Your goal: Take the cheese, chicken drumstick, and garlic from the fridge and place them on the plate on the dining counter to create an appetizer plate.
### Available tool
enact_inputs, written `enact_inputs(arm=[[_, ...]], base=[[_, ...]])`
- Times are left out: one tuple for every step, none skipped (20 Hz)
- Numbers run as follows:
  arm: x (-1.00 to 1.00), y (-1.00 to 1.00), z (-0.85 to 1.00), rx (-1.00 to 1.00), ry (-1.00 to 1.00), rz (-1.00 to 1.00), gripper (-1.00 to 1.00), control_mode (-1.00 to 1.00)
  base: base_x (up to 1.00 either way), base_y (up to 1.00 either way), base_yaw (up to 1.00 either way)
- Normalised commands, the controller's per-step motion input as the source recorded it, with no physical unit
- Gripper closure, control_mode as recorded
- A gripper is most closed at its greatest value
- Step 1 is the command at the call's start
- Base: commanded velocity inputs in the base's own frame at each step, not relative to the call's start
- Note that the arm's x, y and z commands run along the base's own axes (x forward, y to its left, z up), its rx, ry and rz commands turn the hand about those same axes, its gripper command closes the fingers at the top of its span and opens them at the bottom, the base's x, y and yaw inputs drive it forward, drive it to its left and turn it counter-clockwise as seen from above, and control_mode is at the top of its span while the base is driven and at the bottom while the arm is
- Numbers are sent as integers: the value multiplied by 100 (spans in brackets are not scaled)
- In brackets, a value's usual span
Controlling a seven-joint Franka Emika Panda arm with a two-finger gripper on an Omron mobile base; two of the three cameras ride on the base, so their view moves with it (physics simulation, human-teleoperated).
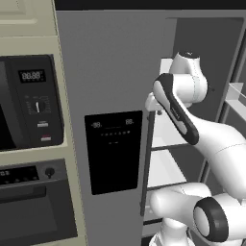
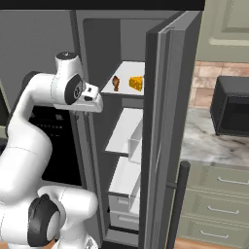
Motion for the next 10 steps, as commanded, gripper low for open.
enact_inputs(arm=[[0,-2,0,0,0,0,-100,-100],[-10,-30,0,0,0,0,-100,-100],[-8,-41,0,0,0,0,-100,-100],[-9,-44,0,0,0,0,-100,-100],[-10,-51,0,0,0,0,-100,-100],[-13,-57,0,0,0,0,-100,-100],[-16,-65,0,0,0,0,-100,-100],[-19,-66,0,0,0,0,-100,-100],[-9,-54,0,0,0,0,-100,-100],[0,-35,0,0,0,0,-100,-100]], base=[[0,0,0],[0,0,0],[0,0,0],[0,0,0],[0,0,0],[0,0,0],[0,0,0],[0,0,0],[0,0,0],[0,0,0]])
